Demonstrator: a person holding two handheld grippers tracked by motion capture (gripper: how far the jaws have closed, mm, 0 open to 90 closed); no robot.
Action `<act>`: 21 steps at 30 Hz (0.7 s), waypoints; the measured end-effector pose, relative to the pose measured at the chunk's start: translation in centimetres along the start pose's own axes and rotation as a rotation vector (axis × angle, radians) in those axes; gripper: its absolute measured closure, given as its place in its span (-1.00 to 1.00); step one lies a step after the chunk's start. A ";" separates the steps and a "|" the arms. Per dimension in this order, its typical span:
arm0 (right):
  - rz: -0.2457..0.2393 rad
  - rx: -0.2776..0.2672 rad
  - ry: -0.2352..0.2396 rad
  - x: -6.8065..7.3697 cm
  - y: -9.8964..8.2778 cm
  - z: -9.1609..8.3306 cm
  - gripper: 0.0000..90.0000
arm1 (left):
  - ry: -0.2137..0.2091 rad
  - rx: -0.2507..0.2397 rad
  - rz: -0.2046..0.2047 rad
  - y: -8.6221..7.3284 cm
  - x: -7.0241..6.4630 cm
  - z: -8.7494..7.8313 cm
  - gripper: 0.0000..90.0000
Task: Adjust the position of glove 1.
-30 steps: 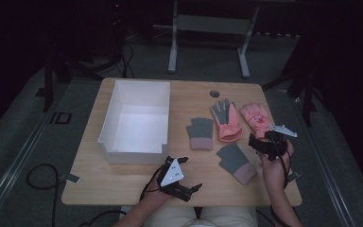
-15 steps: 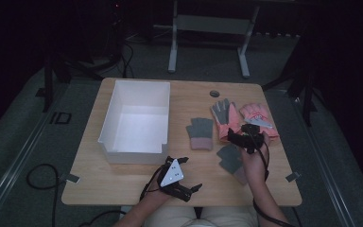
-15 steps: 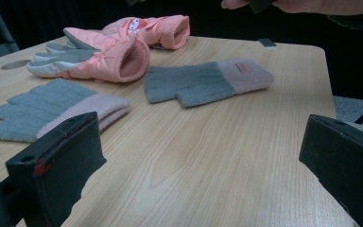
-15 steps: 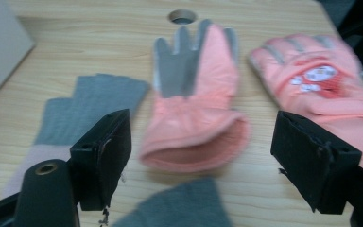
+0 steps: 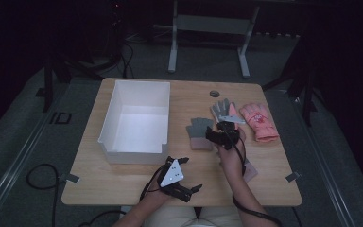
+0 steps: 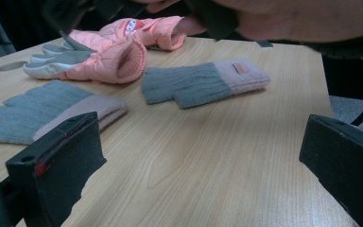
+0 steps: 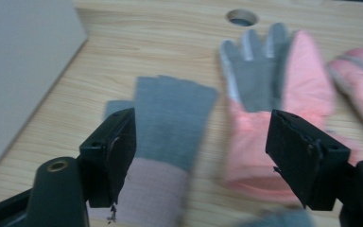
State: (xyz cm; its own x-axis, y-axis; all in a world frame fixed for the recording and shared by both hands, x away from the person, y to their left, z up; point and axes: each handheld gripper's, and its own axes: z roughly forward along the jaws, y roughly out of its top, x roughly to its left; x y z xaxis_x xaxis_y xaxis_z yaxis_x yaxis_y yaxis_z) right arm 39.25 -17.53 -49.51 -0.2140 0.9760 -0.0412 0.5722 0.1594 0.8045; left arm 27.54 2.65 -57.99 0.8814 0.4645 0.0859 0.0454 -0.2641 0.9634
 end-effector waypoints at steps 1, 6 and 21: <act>0.000 0.002 0.004 0.4 0.0 0.2 -0.41 | 0.000 0.000 0.001 0.0 0.0 0.0 -1.00; -0.012 0.003 0.009 2.4 0.4 1.4 -0.38 | -0.004 -0.001 0.008 0.0 0.0 0.0 -1.00; -0.015 0.137 0.019 3.7 0.0 6.3 0.15 | -0.015 -0.006 0.010 0.0 -0.1 0.0 -1.00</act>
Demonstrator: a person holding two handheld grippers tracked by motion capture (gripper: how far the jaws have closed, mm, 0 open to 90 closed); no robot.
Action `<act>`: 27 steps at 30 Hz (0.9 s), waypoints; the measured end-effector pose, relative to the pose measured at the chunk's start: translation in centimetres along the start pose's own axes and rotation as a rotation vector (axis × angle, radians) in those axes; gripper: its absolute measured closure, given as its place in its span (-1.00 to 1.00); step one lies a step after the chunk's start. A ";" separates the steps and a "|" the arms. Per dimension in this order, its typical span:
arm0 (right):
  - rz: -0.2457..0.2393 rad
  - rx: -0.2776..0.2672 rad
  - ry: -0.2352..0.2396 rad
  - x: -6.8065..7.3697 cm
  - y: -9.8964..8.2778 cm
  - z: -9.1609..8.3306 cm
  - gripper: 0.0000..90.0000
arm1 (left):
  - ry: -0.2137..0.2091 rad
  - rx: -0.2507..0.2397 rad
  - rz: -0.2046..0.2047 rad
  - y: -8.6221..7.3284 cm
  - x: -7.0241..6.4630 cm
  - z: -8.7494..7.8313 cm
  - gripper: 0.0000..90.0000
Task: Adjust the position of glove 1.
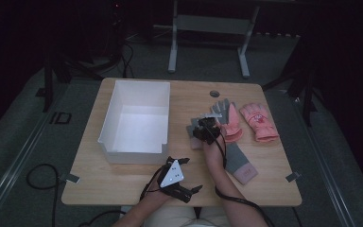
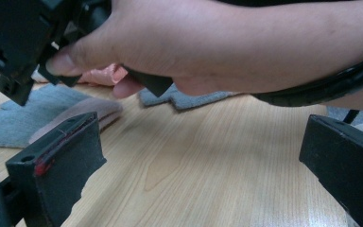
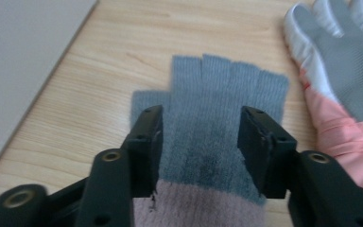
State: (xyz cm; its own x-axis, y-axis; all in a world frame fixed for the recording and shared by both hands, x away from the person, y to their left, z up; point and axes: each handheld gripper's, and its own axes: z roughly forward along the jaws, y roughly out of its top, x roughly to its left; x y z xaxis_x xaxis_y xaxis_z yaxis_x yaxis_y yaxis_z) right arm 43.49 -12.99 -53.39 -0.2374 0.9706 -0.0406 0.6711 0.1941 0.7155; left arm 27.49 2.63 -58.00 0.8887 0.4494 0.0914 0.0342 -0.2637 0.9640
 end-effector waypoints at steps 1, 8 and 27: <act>0.011 0.012 0.010 -0.1 -0.1 0.3 0.17 | -0.001 0.000 -0.001 0.0 0.0 0.0 -1.00; -0.009 0.038 -0.001 -0.2 -1.2 2.1 0.41 | 0.001 0.000 0.001 0.0 0.0 0.0 -1.00; 0.030 -0.054 0.024 -0.3 -0.2 -3.2 0.90 | 0.006 -0.001 0.001 0.0 0.0 0.0 -1.00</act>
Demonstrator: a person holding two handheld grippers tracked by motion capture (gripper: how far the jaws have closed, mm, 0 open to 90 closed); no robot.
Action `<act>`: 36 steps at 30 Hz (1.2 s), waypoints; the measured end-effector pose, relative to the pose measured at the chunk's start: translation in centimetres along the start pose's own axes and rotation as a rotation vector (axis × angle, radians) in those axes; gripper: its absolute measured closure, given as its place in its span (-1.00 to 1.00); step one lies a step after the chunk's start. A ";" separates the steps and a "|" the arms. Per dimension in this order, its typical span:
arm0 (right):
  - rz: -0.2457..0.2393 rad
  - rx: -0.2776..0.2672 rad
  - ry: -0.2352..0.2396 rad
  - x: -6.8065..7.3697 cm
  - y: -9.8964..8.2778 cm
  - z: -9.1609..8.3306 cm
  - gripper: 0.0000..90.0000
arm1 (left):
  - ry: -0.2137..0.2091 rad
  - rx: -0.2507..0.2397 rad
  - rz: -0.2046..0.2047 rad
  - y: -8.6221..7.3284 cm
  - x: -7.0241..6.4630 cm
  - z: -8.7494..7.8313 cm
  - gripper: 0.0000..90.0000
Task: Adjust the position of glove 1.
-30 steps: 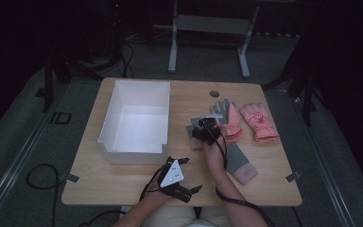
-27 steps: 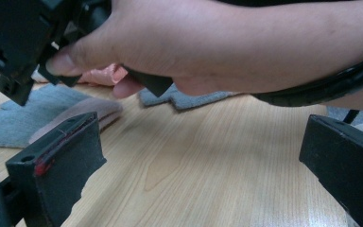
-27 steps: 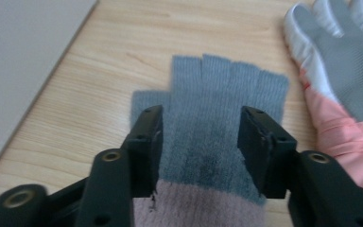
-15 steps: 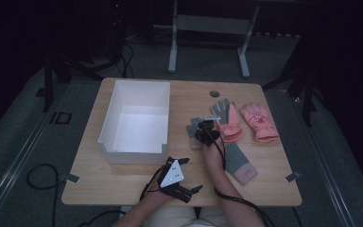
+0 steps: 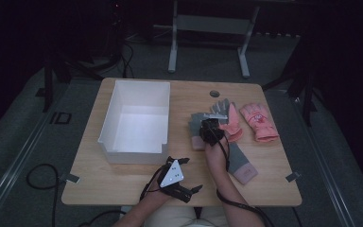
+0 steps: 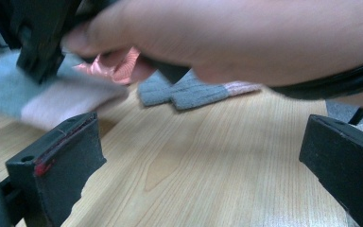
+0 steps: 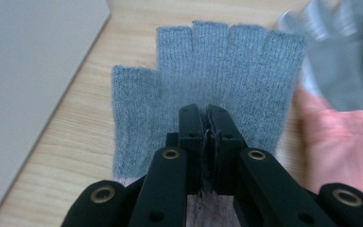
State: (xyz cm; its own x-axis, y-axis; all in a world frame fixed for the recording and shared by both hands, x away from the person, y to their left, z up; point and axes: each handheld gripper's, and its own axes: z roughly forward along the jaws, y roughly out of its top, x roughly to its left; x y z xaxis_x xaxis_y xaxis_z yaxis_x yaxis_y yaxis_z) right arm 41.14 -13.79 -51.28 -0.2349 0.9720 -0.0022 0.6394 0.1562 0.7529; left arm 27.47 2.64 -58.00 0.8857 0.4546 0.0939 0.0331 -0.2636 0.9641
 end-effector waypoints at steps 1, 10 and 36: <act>-0.004 -0.006 0.005 0.0 -0.1 -0.5 0.90 | 0.001 0.002 -0.001 0.0 0.0 0.0 -1.00; -0.037 -0.051 0.040 0.8 -2.5 -5.9 0.90 | 0.009 -0.003 0.003 0.0 0.0 0.0 -1.00; 0.065 0.036 0.047 0.6 -9.5 -3.0 0.88 | 0.008 0.000 0.003 0.0 -0.1 0.0 -1.00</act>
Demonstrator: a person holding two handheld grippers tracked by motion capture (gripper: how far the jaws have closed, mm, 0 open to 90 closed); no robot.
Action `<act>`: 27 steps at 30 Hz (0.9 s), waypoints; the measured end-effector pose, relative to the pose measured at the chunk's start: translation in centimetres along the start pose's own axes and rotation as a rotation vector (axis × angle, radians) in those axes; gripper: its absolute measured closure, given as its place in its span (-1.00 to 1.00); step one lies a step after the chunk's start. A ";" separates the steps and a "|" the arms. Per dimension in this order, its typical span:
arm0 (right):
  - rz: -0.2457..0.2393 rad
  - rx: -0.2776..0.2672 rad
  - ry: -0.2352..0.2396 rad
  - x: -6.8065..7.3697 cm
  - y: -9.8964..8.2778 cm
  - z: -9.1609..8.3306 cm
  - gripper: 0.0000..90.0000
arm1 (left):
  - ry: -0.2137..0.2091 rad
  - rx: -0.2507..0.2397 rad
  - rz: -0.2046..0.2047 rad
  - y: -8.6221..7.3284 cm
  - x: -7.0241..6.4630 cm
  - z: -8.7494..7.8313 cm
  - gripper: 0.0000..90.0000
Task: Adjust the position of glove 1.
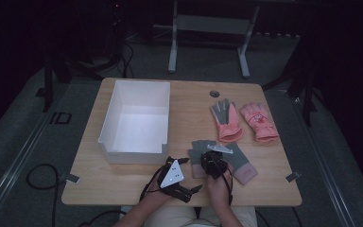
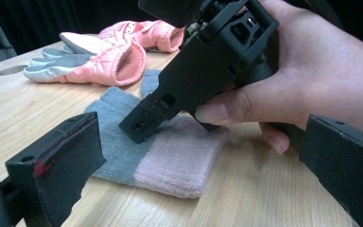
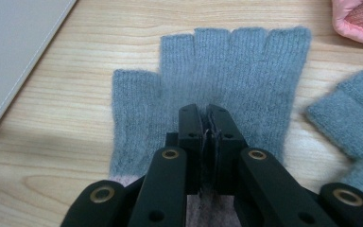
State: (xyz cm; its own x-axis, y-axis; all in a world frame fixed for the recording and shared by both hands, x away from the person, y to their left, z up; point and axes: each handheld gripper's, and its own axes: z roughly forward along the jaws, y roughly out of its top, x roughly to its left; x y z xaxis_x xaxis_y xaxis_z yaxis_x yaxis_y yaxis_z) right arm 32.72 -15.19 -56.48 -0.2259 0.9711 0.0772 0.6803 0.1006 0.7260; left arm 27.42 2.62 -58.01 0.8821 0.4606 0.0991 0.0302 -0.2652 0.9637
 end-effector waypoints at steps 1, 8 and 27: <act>0.000 -0.002 0.000 0.0 0.0 0.0 0.87 | -0.001 0.000 0.000 0.0 0.0 0.0 -1.00; -0.057 -0.057 0.029 -0.1 1.6 -1.9 0.61 | -0.005 -0.001 -0.002 0.0 0.0 0.0 -1.00; -0.346 -0.029 0.075 -11.7 3.2 -5.0 0.46 | -0.007 0.004 0.001 0.0 0.0 0.0 -1.00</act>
State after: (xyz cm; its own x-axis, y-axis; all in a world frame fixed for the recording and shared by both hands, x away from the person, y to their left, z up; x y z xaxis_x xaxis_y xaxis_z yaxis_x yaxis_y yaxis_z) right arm 34.04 -27.36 -51.68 -0.4907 0.8620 -0.1273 0.5346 0.4133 0.7371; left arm 27.46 2.59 -57.99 0.8854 0.4543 0.0986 0.0310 -0.2693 0.9626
